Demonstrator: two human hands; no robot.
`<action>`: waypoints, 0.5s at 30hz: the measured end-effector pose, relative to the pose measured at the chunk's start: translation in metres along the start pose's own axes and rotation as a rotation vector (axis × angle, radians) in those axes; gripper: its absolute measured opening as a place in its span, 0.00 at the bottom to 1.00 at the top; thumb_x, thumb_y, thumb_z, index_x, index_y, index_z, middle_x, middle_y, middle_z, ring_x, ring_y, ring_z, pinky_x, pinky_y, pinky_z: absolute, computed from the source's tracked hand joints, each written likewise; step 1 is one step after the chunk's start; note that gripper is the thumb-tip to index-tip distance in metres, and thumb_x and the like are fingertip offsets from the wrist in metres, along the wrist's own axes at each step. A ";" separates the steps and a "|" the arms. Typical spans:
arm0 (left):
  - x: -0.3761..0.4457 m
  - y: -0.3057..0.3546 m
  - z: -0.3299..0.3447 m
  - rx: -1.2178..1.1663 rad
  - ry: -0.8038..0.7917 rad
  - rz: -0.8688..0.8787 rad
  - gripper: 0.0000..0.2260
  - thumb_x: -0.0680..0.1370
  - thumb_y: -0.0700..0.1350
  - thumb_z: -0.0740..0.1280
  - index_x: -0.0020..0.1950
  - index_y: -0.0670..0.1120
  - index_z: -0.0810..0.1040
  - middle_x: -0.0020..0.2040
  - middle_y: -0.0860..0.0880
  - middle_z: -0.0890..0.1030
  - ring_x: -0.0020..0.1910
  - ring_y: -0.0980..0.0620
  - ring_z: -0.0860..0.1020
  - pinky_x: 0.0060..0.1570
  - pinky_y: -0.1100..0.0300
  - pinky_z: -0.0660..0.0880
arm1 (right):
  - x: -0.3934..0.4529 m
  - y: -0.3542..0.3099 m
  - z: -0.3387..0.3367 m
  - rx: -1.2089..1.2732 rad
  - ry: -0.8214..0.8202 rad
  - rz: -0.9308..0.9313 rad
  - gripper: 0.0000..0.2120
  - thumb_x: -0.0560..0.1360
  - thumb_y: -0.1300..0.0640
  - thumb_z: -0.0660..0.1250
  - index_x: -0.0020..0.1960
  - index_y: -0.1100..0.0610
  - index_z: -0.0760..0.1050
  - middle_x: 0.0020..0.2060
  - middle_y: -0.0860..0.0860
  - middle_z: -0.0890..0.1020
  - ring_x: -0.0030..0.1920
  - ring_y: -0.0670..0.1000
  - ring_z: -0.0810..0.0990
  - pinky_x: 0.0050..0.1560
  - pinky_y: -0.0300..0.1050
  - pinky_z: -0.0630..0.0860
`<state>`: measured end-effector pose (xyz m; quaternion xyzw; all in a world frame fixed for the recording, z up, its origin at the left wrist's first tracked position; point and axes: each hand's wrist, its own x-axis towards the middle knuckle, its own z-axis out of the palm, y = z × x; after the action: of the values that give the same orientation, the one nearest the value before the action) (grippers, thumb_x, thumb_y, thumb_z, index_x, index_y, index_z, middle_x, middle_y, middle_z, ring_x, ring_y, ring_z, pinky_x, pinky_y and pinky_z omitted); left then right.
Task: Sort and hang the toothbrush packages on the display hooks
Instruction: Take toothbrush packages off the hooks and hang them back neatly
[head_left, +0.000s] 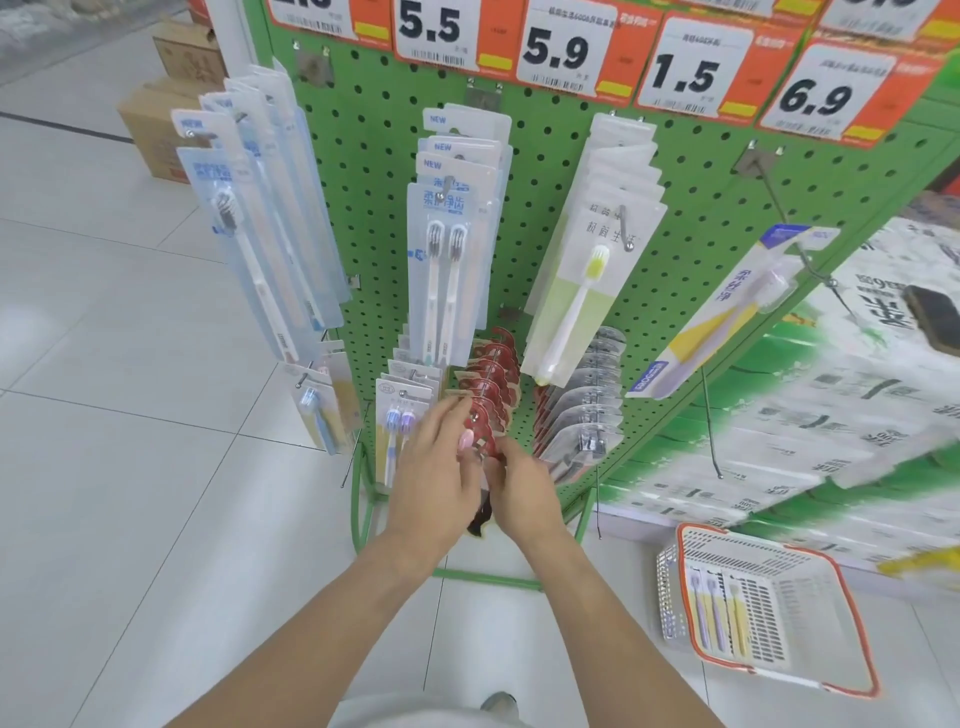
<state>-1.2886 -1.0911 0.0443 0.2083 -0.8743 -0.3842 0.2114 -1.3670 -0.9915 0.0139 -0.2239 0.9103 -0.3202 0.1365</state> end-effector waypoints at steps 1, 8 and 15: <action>0.003 0.001 0.001 0.018 -0.048 0.011 0.23 0.82 0.39 0.61 0.78 0.46 0.67 0.77 0.52 0.66 0.74 0.54 0.66 0.72 0.61 0.63 | 0.001 0.000 -0.001 -0.018 -0.003 -0.004 0.06 0.81 0.60 0.59 0.53 0.57 0.75 0.41 0.57 0.83 0.41 0.61 0.78 0.38 0.52 0.71; 0.007 -0.008 0.006 0.114 -0.226 0.071 0.30 0.80 0.37 0.61 0.81 0.44 0.57 0.82 0.50 0.56 0.80 0.52 0.58 0.76 0.63 0.54 | 0.017 -0.005 -0.022 -0.100 -0.062 -0.064 0.11 0.79 0.64 0.60 0.57 0.59 0.78 0.47 0.56 0.84 0.48 0.60 0.80 0.45 0.51 0.75; 0.008 -0.004 0.005 0.131 -0.253 0.037 0.31 0.81 0.41 0.62 0.82 0.45 0.54 0.82 0.51 0.54 0.79 0.51 0.59 0.77 0.57 0.58 | 0.035 -0.021 -0.040 0.034 0.128 -0.118 0.06 0.80 0.58 0.67 0.55 0.56 0.80 0.43 0.50 0.85 0.42 0.50 0.82 0.43 0.43 0.76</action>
<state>-1.2970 -1.0944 0.0400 0.1553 -0.9208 -0.3455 0.0925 -1.4059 -1.0024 0.0536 -0.2538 0.8968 -0.3568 0.0629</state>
